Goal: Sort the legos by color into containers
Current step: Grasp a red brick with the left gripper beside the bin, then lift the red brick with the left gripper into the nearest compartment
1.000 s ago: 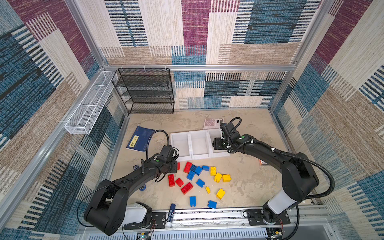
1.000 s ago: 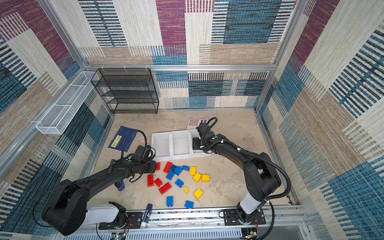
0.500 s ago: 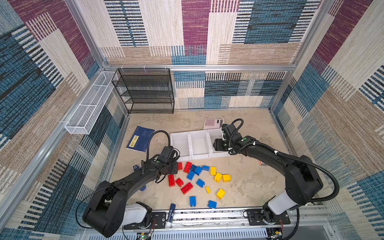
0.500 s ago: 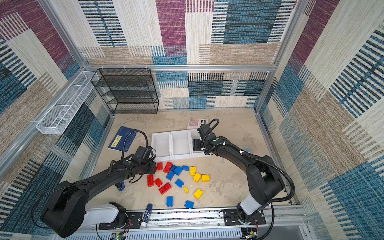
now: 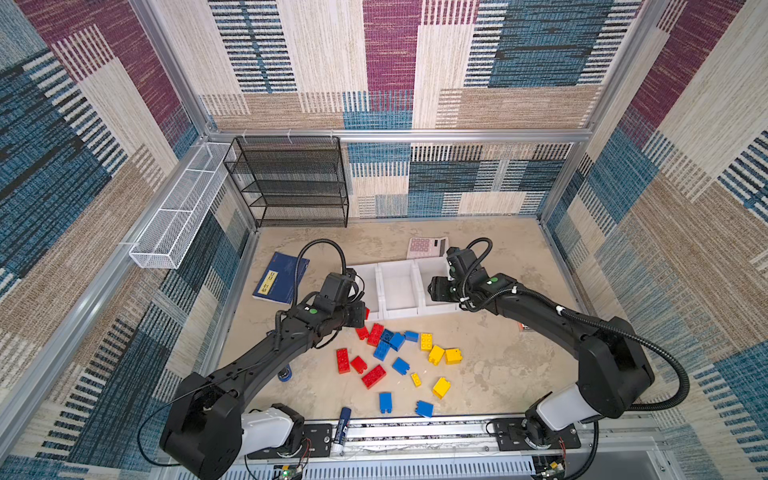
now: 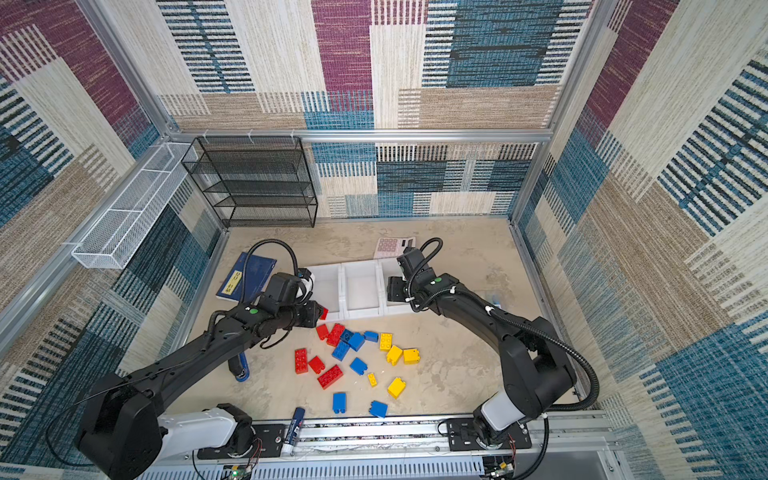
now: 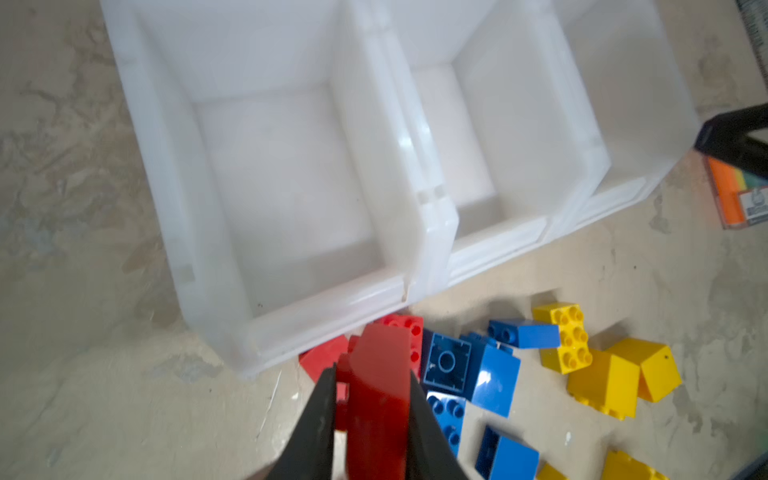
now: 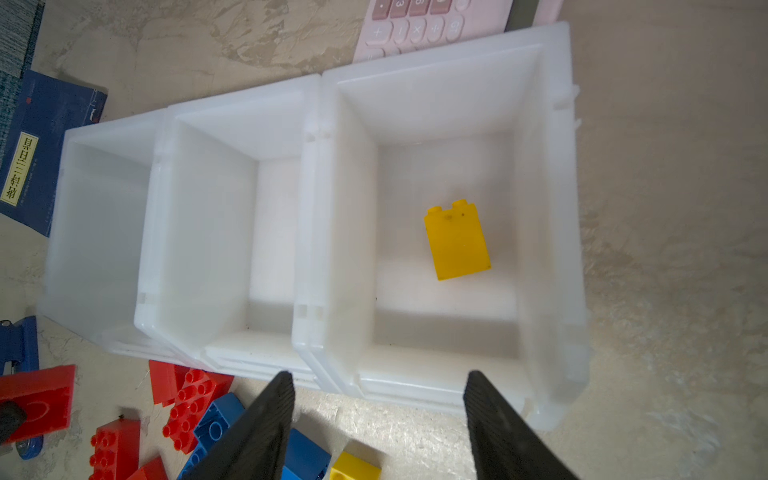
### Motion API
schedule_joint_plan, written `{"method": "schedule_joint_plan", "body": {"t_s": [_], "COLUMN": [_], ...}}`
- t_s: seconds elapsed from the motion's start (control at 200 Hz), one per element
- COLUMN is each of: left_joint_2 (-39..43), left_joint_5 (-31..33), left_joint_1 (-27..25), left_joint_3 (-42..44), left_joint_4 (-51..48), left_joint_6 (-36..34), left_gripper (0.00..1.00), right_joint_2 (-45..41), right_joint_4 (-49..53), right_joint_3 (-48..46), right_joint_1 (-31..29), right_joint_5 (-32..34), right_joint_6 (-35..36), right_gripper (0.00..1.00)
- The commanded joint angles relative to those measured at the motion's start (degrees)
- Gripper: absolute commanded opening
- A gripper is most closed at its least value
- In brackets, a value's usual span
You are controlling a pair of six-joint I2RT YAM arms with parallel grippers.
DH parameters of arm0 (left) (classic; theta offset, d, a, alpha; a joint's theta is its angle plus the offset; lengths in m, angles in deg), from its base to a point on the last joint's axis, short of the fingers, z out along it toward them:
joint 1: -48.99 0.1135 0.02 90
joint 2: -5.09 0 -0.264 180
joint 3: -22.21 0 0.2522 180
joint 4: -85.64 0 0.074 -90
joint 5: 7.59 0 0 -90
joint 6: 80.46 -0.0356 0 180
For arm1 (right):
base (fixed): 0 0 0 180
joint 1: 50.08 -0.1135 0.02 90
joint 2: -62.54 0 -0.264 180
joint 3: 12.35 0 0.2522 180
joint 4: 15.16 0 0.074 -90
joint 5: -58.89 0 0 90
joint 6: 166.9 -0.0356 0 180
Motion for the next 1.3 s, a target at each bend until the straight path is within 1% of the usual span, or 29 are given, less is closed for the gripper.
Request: {"method": "schedule_joint_plan", "body": {"t_s": [0.0,0.28,0.441,0.511,0.671,0.786,1.012,1.147,1.292], "left_joint_2": [-4.1,-18.28,-21.8,-21.8,-21.02,-20.02,-17.89,-15.16,-11.05], "left_joint_5": [1.21,-0.9,-0.8,-1.17,-0.99,-0.93,-0.4,0.63,1.85], "left_joint_1": [0.68,1.4,1.58,1.66,1.67,1.67,1.75,1.74,2.0], "left_joint_3": [-3.87,-13.84,-15.23,-15.05,-14.38,-13.64,-12.35,-10.97,-8.39], "left_joint_4": [1.09,-0.14,-0.86,-0.76,-1.0,-0.96,-1.61,-2.4,-3.02], "left_joint_6": [-3.24,-3.41,-2.72,-2.75,-2.1,-1.48,-1.21,-1.29,-0.88], "left_gripper": [0.26,0.26,0.26,0.27,0.35,0.38,0.39,0.39,0.4], "right_joint_2": [-1.09,-3.84,-5.35,-5.63,-5.43,-5.06,-5.1,-4.85,-3.8], "right_joint_4": [-1.26,-0.54,-0.35,-0.45,-0.98,-1.16,-1.26,-0.83,0.61], "right_joint_3": [0.15,-1.77,-2.6,-2.98,-3.37,-3.29,-3.38,-3.47,-3.48], "right_joint_1": [0.02,0.02,0.02,0.02,0.02,0.02,0.02,-0.15,-2.56], "right_joint_5": [1.01,2.13,2.94,2.96,2.52,2.26,2.15,2.2,1.96], "right_joint_6": [-0.67,-1.37,-1.78,-1.97,-2.15,-2.13,-2.07,-1.63,0.48], "right_gripper": [0.68,0.68,0.68,0.68,0.68,0.68,0.68,0.68,0.68]}}
